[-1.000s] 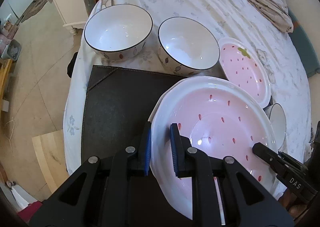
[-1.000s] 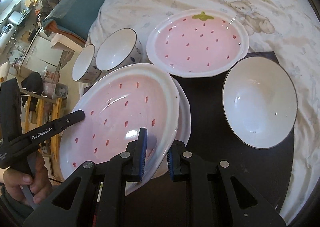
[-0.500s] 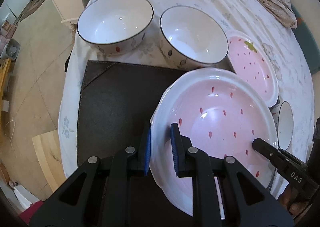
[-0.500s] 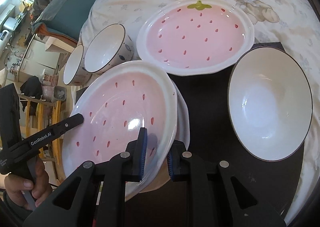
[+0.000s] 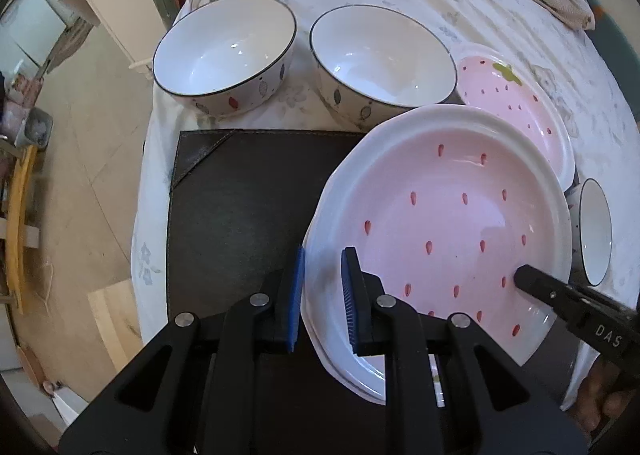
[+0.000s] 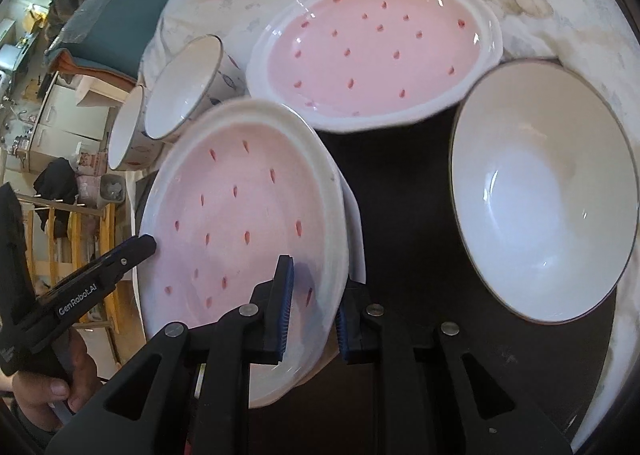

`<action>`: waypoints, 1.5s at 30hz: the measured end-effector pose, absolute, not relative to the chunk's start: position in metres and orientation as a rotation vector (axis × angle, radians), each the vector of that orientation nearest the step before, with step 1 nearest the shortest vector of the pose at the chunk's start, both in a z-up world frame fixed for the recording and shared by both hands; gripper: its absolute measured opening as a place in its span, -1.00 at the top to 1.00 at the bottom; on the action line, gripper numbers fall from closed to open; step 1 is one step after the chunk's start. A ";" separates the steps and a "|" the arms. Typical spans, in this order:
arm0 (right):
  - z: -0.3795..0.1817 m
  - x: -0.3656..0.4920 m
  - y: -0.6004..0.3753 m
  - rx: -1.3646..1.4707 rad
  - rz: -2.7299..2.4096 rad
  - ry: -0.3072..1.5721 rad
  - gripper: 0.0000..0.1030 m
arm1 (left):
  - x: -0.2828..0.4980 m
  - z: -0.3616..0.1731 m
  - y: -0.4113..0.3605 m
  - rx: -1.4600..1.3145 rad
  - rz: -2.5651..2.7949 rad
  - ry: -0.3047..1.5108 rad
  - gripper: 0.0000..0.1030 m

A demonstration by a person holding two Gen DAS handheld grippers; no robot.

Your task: Organize plates and bowls

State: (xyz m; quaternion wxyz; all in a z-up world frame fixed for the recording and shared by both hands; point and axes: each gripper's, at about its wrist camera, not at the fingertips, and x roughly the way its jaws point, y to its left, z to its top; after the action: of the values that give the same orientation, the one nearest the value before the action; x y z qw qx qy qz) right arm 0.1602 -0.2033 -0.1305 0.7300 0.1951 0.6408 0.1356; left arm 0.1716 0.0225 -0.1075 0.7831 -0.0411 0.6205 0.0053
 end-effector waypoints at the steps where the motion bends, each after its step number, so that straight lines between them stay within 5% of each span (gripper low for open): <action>1: -0.129 0.160 -0.202 0.412 0.298 1.404 0.58 | 0.171 -0.108 0.022 -0.080 0.012 1.341 0.71; 17: -0.131 0.163 -0.204 0.444 0.291 1.472 0.52 | 0.168 -0.118 0.029 -0.075 0.037 1.384 0.55; 32: -0.117 0.159 -0.199 0.397 0.265 1.488 -0.17 | 0.164 -0.113 0.042 -0.099 0.062 1.380 0.09; 45: -0.116 0.156 -0.213 0.363 0.275 1.420 -0.09 | 0.160 -0.120 0.049 -0.185 -0.032 1.403 0.11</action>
State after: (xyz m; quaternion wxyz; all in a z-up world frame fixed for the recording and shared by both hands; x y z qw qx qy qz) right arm 0.1558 -0.2126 -0.1161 0.7346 0.1649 0.6462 0.1252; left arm 0.1602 0.0486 -0.1199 0.7599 -0.0849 0.6443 -0.0145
